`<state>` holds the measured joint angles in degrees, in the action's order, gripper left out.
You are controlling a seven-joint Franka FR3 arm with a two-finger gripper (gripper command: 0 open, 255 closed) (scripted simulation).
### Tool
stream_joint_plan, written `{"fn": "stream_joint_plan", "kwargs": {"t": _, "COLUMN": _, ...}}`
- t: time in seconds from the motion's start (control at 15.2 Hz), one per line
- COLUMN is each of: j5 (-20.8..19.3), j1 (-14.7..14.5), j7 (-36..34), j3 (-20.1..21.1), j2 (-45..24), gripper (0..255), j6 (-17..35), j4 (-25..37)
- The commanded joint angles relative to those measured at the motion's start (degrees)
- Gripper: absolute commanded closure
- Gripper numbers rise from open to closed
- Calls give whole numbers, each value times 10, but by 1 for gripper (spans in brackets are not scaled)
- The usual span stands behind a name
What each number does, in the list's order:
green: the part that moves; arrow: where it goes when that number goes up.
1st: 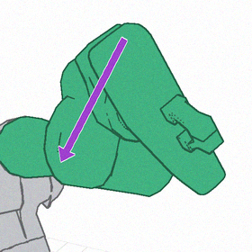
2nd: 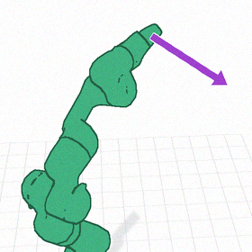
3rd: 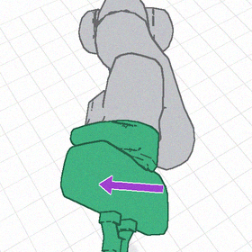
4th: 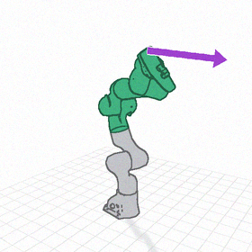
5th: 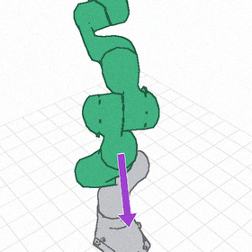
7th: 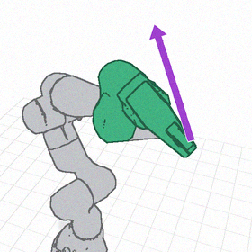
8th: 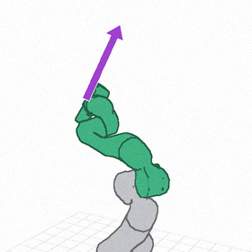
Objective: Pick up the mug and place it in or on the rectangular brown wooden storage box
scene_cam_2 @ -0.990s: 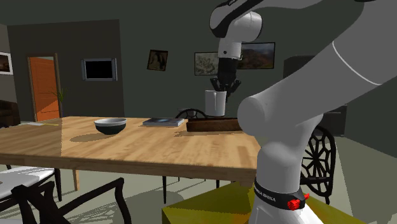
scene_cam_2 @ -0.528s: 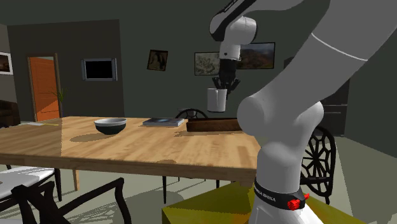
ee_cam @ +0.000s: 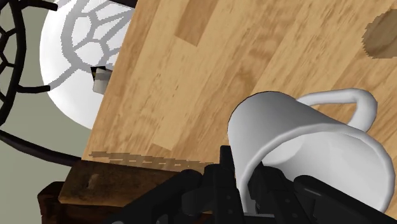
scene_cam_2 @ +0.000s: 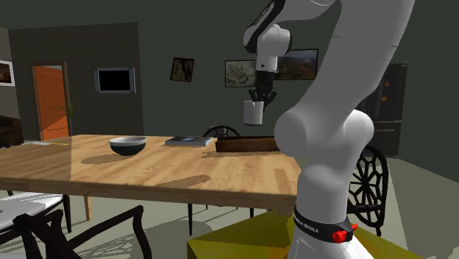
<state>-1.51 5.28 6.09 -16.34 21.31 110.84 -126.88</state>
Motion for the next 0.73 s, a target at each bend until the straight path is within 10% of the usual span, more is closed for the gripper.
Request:
{"fn": "stream_joint_plan", "kwargs": {"t": 0.0, "j5": 10, "j1": -2, "j7": 20, "j3": -15, "j2": -48, "gripper": 255, "j6": 0, "j4": 46}}
{"fn": "stream_joint_plan", "kwargs": {"t": 0.66, "j5": 98, "j1": 22, "j7": 119, "j3": -67, "j2": -288, "gripper": 255, "j6": -52, "j4": 318}}
